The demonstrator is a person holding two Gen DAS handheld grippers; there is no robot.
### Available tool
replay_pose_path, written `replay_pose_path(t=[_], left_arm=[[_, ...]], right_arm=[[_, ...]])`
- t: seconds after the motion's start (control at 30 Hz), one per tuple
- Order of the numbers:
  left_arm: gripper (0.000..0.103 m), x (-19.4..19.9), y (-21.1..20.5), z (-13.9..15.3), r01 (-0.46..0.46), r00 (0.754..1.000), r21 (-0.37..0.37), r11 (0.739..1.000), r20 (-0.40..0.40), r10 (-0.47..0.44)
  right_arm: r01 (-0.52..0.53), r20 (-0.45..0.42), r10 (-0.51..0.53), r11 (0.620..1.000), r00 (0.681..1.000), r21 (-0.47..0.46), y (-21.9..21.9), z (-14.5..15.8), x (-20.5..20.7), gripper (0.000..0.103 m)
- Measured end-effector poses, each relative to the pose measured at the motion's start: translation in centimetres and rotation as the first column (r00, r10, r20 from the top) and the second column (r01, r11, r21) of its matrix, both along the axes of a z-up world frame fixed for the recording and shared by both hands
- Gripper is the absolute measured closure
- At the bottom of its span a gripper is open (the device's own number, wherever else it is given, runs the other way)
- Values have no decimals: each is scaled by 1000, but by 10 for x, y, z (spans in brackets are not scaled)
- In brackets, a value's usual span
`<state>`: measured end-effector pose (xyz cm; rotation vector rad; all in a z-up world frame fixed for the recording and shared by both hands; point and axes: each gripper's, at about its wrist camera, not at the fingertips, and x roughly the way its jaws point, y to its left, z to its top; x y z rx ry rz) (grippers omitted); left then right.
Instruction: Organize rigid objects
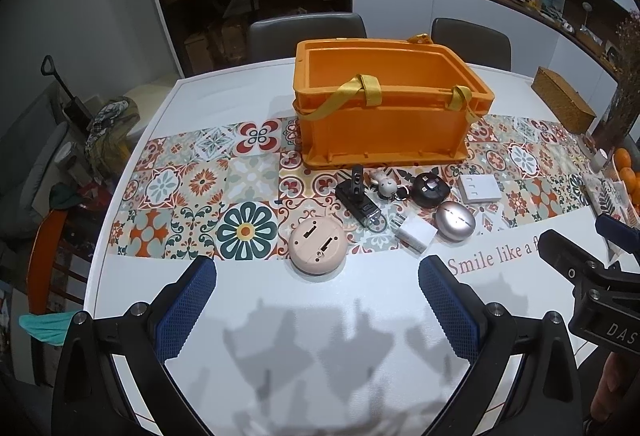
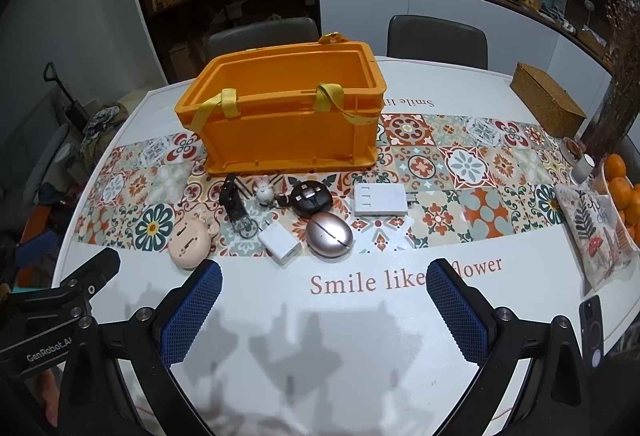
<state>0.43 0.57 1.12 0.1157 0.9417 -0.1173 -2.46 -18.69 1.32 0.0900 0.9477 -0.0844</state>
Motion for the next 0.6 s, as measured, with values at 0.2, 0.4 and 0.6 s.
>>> replay_pose_path(t=[0.2,0.4,0.6], left_arm=[[0,-1,-1,2,1,1000,-3,1000,0,-1],[0,0,-1,3,2,1000,-8,1000,-2,-2],[0,2,-2,4,2,1000,-9,1000,-3,-2]], right_arm=[[4,5,-4,1000,1000,-1,0,1,-1,0],[0,6,0,1000,1000,-4,1,2,0,0],[2,8,-2,1000,1000,-5,1,3,1,0]])
